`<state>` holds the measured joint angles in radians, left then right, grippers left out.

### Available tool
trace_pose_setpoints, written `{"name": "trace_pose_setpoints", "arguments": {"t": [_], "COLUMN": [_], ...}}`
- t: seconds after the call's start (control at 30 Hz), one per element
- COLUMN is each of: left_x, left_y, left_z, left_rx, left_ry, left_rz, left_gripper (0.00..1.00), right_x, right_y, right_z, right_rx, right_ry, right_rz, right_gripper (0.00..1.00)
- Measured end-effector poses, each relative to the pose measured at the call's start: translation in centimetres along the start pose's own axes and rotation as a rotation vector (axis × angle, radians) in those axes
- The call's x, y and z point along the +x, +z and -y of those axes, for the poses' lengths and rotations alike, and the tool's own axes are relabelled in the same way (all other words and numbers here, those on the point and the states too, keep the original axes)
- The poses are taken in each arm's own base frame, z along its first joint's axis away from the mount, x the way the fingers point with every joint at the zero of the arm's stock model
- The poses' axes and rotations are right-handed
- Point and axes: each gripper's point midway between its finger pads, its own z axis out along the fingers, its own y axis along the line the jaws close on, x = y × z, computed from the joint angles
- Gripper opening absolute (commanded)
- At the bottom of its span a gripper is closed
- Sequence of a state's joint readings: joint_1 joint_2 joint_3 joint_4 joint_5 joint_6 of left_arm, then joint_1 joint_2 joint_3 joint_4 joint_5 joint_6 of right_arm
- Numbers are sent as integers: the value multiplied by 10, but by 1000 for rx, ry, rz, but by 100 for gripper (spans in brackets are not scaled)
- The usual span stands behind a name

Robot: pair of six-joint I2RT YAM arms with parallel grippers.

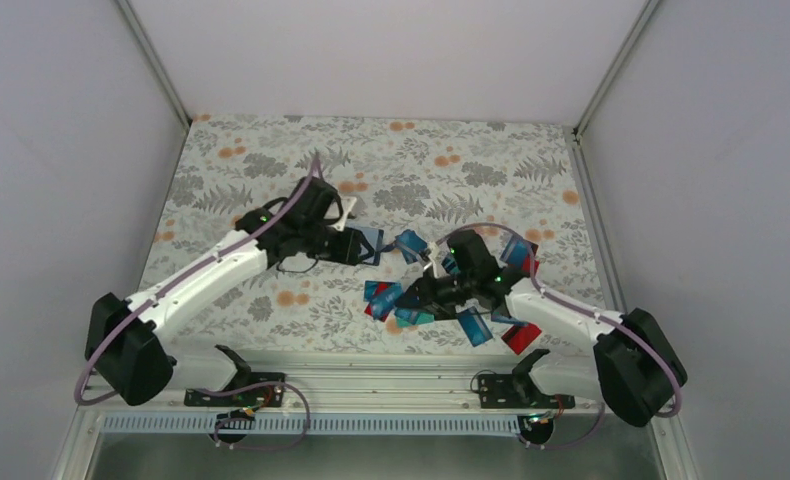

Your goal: Put the credit cards into the card holder

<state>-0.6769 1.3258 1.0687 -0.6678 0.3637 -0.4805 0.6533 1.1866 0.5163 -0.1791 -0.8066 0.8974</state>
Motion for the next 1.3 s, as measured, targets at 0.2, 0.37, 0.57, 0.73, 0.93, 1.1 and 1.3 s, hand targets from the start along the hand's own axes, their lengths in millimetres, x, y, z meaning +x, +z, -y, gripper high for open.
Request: {"name": "trace_pose_setpoints", "arguments": {"t": [0.2,0.37,0.57,0.73,0.93,1.1,1.3], "left_x": [-33,-42,-37,-29,-23,-18,-5], "left_y": [-44,-63,-62,-56,-54,-50,-33], "left_z": [2,-9,-15,-6,2,7,17], "left_rx": [118,224,396,540,653,701,747], "left_ry": [56,92,115,158,163,161,161], "left_rz": [94,133,121,77,46,14,-64], "left_gripper": [35,44,53,56,51,43,35], "right_x": [-36,-52,-60,-61,-56,-50,-48], "right_y": [-10,-15,-22,-29,-33,-33,-33], "right_z": [-47,-63,-77,-93,-103,-102,-101], "right_rx": [-101,-166,-251,-319,-387,-419,-441], "right_ry": [-171,-268,-357,-432,-485,-483,-475], "right_rz": [18,-3,-49,-97,-164,-200,-222], "right_gripper": [4,4,4,4,4,4,4]}}
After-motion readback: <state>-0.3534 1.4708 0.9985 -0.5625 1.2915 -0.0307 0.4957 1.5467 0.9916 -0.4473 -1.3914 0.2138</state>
